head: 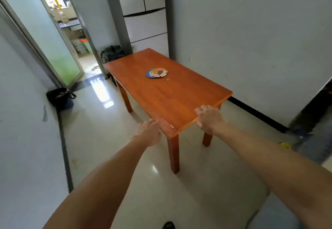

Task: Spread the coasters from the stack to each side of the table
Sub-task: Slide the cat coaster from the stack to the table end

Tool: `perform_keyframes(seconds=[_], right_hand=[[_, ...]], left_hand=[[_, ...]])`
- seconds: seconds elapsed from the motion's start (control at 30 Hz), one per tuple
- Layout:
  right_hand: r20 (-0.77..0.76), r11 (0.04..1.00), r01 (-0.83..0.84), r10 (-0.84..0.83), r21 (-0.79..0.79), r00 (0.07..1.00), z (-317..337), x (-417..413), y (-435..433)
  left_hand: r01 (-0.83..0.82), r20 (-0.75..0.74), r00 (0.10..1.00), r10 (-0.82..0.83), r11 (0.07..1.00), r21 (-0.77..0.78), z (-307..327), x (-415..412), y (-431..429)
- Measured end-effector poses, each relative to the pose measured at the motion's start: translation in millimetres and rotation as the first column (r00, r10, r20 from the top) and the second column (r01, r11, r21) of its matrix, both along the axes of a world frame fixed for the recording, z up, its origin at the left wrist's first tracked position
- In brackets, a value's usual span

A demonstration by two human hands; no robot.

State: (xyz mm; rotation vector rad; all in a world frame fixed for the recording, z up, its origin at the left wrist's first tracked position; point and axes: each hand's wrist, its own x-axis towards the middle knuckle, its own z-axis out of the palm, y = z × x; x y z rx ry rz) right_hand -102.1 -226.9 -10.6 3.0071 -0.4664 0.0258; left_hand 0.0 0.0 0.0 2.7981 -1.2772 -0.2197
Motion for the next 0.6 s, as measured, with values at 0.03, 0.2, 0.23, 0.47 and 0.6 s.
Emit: perform_keyframes(seconds=[0.03, 0.2, 0.23, 0.47, 0.6], right_hand=[[-0.006, 1.0, -0.002, 0.002, -0.003, 1.0, -0.9, 10.1, -10.1], [-0.026, 0.999, 0.039, -0.04, -0.037, 0.999, -11.7, 75.1, -71.7], [-0.028, 0.998, 0.047, -0.048, -0.043, 0.998, -14.1, 89.8, -85.3], [-0.089, 0.997, 0.08, -0.082, -0.023, 0.993, -23.8, 176.8, -158.3], [-0.112, 0.998, 0.058, -0.058, -0.004, 0.992, -31.2, 215.1, -199.6]], left_hand=[[0.003, -0.005, 1.0, -0.003, 1.0, -0.004, -2.7, 12.4, -10.5], [0.01, -0.017, 1.0, -0.009, 0.999, 0.036, -20.5, 91.1, -74.7], [0.011, -0.016, 1.0, -0.01, 0.999, 0.041, -23.9, 108.5, -87.9], [0.01, -0.065, 0.998, -0.005, 0.996, 0.086, -42.8, 216.4, -165.2], [0.01, -0.117, 0.993, 0.001, 0.995, 0.096, -56.3, 257.6, -204.7]])
